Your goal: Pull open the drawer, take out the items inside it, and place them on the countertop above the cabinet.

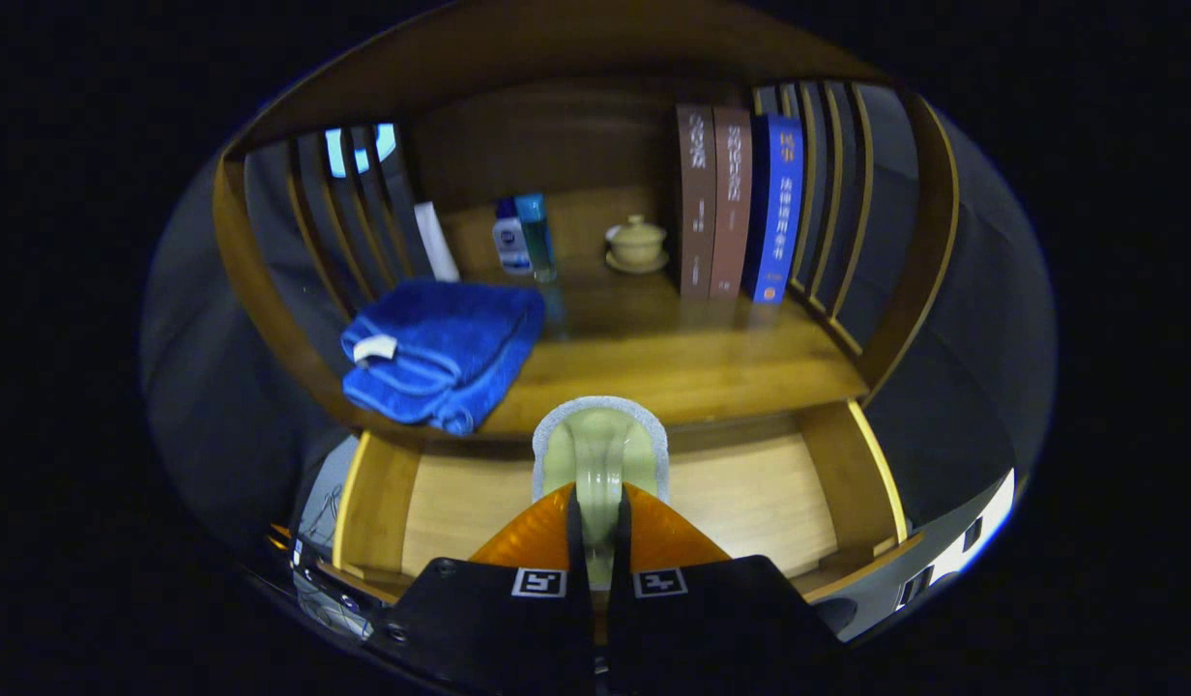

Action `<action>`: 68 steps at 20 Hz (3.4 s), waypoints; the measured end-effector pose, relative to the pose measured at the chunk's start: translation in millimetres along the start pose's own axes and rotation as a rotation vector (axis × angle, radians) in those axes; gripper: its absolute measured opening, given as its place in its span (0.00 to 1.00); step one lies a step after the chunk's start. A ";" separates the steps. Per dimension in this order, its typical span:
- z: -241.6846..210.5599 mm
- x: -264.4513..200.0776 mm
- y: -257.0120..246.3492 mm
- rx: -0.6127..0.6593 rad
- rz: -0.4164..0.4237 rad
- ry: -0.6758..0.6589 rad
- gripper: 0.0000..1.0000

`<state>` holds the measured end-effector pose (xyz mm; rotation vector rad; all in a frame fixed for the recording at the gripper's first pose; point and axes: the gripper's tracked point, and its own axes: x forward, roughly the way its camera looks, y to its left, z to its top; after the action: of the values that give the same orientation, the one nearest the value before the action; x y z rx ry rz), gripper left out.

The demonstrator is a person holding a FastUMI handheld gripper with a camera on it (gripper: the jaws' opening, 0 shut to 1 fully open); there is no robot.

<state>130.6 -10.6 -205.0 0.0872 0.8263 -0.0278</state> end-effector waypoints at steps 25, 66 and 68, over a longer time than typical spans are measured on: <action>92.7 139.2 7.6 0.015 0.003 0.124 1.00; -171.4 -80.2 -14.9 0.014 0.042 -0.497 0.99; -175.1 -68.5 -11.0 0.008 0.050 -0.478 0.99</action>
<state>-44.9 -6.7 -273.4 0.1030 0.3459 -0.0042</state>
